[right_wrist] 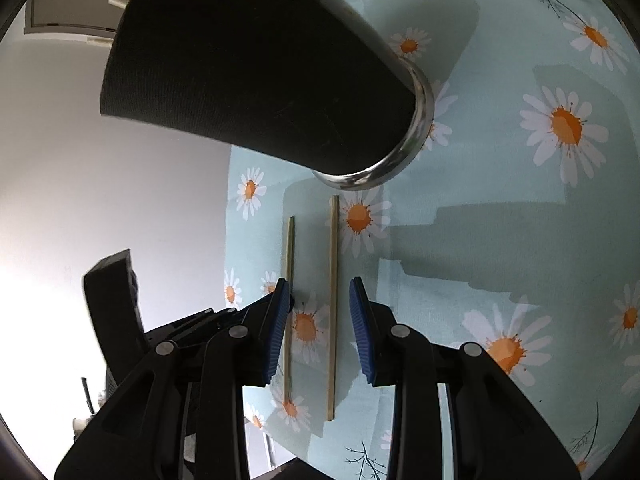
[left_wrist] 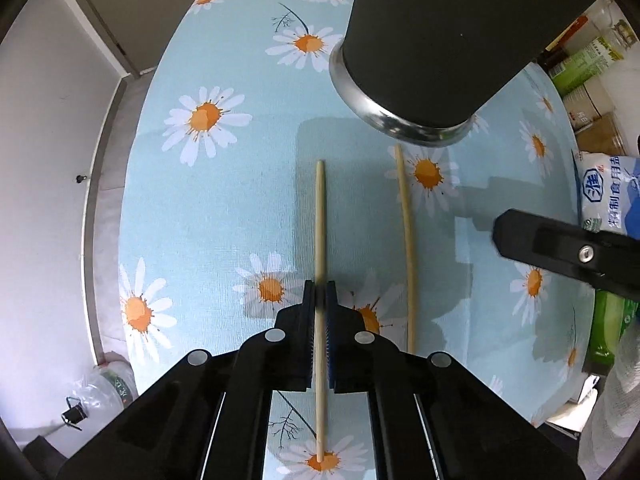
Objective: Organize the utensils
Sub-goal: 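Close the left tool on one chopstick while the right tool closes on the other, then lift both chopsticks upright and carry them over the black holder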
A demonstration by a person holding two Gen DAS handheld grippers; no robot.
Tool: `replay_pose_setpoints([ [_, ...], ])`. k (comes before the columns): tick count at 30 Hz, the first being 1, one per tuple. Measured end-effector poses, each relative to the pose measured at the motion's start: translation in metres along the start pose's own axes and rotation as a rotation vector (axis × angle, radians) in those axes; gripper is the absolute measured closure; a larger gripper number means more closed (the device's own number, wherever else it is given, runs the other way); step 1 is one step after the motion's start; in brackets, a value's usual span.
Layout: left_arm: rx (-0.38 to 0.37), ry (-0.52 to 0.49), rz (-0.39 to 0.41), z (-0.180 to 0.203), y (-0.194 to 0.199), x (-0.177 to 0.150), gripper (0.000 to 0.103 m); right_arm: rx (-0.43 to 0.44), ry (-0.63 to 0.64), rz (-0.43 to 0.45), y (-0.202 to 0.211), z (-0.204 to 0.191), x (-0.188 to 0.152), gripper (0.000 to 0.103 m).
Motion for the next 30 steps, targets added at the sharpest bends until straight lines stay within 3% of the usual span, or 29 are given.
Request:
replay_pose_setpoints([
  [9, -0.151, 0.022, 0.048, -0.029, 0.007, -0.004, 0.100, -0.220, 0.042, -0.013, -0.020, -0.006, -0.013, 0.071],
  [18, -0.281, -0.006, 0.145, -0.053, 0.045, -0.013, 0.100, -0.398, 0.078, -0.073, -0.041, -0.021, -0.013, 0.071],
  [24, -0.321, 0.016, 0.189, -0.079, 0.060, -0.026, 0.100, -0.559, 0.081, -0.090, -0.061, -0.024, -0.015, 0.080],
  [26, -0.335, 0.019, 0.190, -0.087, 0.059, -0.030, 0.100, -0.598, 0.081, -0.094, -0.067, -0.024, -0.015, 0.091],
  [30, -0.361, 0.033, 0.191, -0.101, 0.055, -0.036, 0.100, -0.664, 0.076, -0.083, -0.084, -0.030, -0.015, 0.091],
])
Point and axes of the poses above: each gripper's, at about its wrist camera, not at the fingertips, and y roughly against the way its jaws point, z to its right, x to its top, the point moved 7 cm from there along -y, roughly the way its jaws point, and after that the axes turned 2 degrees about -y, right-handed, at the moved point
